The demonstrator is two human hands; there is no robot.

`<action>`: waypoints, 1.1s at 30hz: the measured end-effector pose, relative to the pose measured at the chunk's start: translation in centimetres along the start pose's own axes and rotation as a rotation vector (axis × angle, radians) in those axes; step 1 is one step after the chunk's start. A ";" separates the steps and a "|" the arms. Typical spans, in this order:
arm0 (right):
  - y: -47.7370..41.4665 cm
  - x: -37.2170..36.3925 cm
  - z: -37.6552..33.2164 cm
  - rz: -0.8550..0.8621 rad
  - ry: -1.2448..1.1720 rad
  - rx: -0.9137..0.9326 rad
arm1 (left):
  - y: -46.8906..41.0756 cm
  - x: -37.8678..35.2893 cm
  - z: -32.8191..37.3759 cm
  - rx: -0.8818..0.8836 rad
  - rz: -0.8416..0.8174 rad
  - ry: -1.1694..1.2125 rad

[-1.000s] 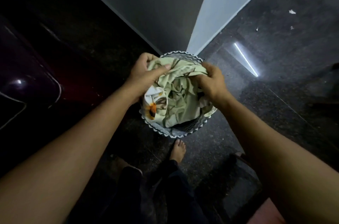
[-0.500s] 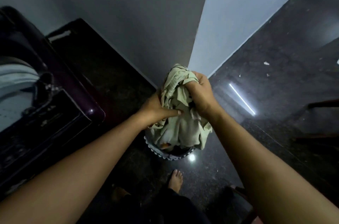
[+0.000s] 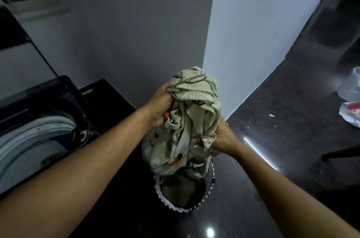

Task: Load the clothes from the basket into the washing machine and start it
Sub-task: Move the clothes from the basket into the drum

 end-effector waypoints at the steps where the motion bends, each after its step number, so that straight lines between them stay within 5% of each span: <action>1: 0.2 0.2 -0.2 0.027 -0.092 -0.047 | 0.4 -0.9 1.3 -0.018 -0.032 -0.006; 4: 0.6 2.1 -1.6 0.118 -0.428 -0.221 | 1.3 -1.3 4.6 -0.066 -0.066 -0.013; 9: -0.6 8.7 -5.8 0.379 -0.684 -0.231 | 4.1 3.5 10.1 -0.226 0.128 -0.185; 12: -1.4 10.4 -7.9 0.420 -0.885 -0.286 | 6.0 6.0 10.3 -0.181 0.190 -0.361; 21: -3.0 9.6 -19.8 0.081 -1.247 -0.077 | 7.7 1.5 5.1 0.155 0.168 -0.657; 24: -3.4 10.8 -21.1 0.083 -1.112 -0.030 | 6.0 1.4 6.4 0.109 0.313 -0.576; 27: -2.9 14.3 -21.5 0.240 -0.708 0.149 | 4.3 2.7 8.2 -0.052 0.469 -0.418; 30: -1.3 15.1 -21.6 0.195 -0.395 0.338 | 4.2 2.0 8.5 -0.077 0.399 -0.171; 33: -1.0 13.5 -16.5 0.144 0.000 0.307 | 4.1 1.8 9.7 -0.067 0.386 -0.041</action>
Point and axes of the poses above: each hand's wrist, its own y-axis away from the middle knuckle, its own x-axis out of the back of the hand, z = x × y, the point moved 10 cm from there along -y, towards the middle knuckle, and after that the axes turned 6 degrees about y, right-handed, at the moved point
